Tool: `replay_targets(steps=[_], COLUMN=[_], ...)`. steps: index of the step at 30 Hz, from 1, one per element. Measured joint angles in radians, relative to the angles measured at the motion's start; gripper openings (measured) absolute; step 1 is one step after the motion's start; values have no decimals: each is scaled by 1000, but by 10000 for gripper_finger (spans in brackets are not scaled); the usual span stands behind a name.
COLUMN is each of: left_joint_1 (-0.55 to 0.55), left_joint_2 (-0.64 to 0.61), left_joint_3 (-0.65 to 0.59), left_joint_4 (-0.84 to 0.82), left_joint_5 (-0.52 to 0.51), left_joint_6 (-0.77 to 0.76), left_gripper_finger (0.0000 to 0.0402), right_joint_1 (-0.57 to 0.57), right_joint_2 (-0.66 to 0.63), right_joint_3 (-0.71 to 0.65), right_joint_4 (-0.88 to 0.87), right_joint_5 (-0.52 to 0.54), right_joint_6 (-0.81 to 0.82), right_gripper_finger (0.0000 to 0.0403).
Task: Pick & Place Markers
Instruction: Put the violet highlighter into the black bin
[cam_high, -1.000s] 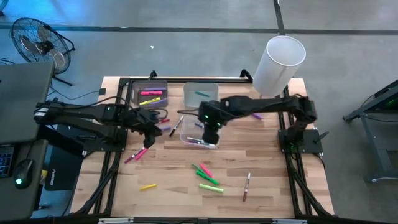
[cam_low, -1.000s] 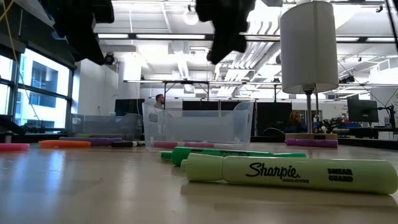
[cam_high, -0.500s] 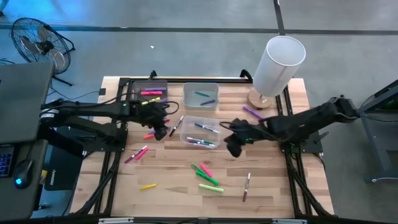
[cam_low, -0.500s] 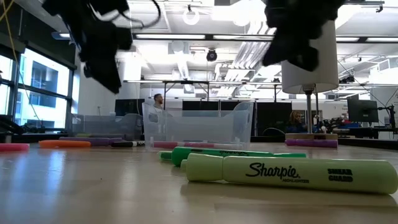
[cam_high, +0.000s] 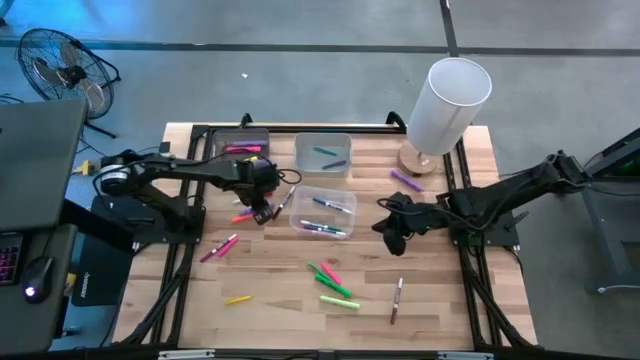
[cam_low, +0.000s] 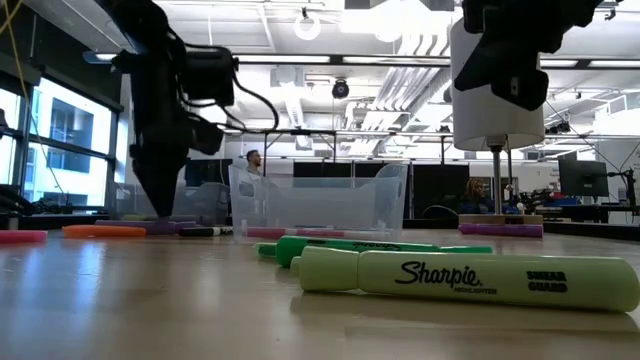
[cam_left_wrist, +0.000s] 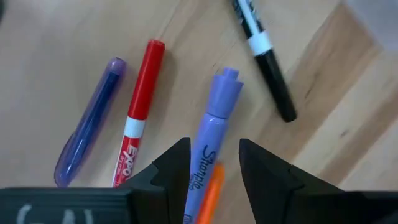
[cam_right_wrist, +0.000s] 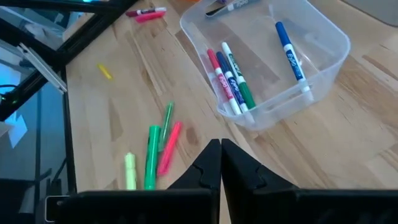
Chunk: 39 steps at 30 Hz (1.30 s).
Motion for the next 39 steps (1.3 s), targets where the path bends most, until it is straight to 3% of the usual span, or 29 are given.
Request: replay_targets(steps=[21, 31, 39], left_joint_1=[-4, -4, -3], left_joint_2=[157, 157, 168], left_joint_3=[4, 2, 85], left_joint_4=[2, 21, -119], left_joint_5=[-55, -47, -43], left_joint_6=[83, 84, 83], left_gripper_finger=[129, 60, 66], right_joint_1=[-1, -1, -7], right_joint_2=[-6, -6, -6], right_joint_3=[0, 0, 0], right_joint_4=[19, 33, 32], right_joint_5=[2, 22, 47], right_joint_6=[31, 27, 16], right_gripper_finger=[1, 2, 2])
